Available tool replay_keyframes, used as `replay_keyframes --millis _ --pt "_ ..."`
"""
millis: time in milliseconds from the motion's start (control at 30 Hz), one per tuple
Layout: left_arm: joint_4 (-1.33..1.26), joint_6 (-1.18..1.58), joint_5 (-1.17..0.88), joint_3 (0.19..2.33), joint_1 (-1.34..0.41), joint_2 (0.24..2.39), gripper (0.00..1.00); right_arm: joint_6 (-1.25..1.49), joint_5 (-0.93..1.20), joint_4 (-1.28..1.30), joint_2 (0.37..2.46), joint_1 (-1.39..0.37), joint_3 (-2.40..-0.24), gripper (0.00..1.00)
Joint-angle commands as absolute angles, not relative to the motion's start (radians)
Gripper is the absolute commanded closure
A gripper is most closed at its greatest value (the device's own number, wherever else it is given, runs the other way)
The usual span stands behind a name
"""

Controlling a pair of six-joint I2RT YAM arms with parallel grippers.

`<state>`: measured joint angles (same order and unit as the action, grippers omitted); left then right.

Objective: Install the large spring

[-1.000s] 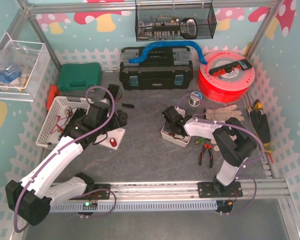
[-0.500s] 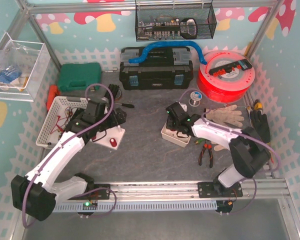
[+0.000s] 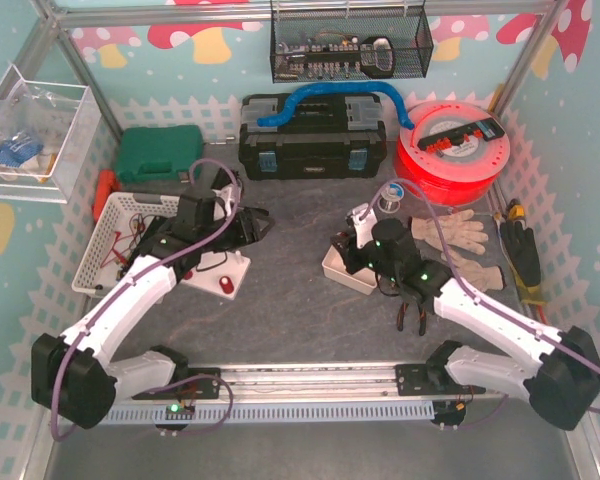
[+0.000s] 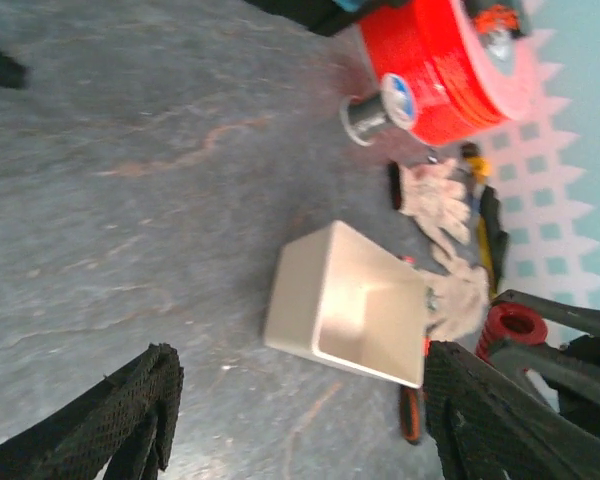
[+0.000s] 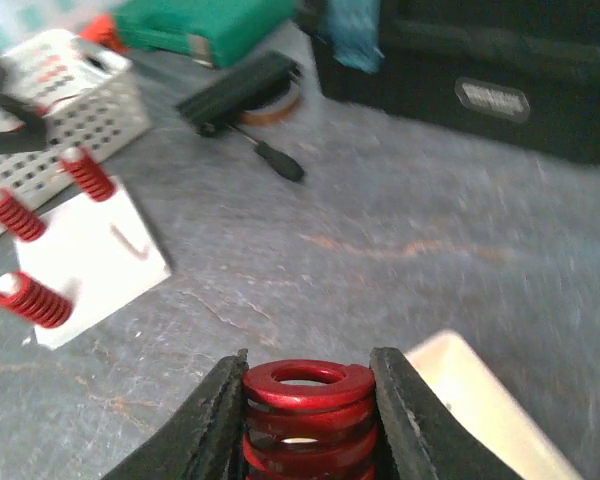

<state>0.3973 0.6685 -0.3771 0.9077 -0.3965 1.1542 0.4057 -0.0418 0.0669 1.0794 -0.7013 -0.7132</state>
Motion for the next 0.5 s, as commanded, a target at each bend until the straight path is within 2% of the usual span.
replay_keyframes --millis 0,133,233,467 --pt "0.253 0.653 -0.562 0.932 -0.413 1.19 0.34 0.086 0.049 -0.134 0.991 -0.734 -0.663 0.94" --pt "0.204 0.617 -0.647 0.939 -0.45 1.207 0.41 -0.054 0.095 -0.167 0.98 -0.751 -0.656 0.96" --pt "0.202 0.58 -0.674 0.957 -0.481 1.219 0.42 -0.099 0.119 -0.18 1.001 -0.761 -0.667 0.97" --pt "0.186 0.546 -0.742 0.993 -0.532 1.263 0.34 -0.143 0.125 -0.239 1.05 -0.793 -0.679 0.97"
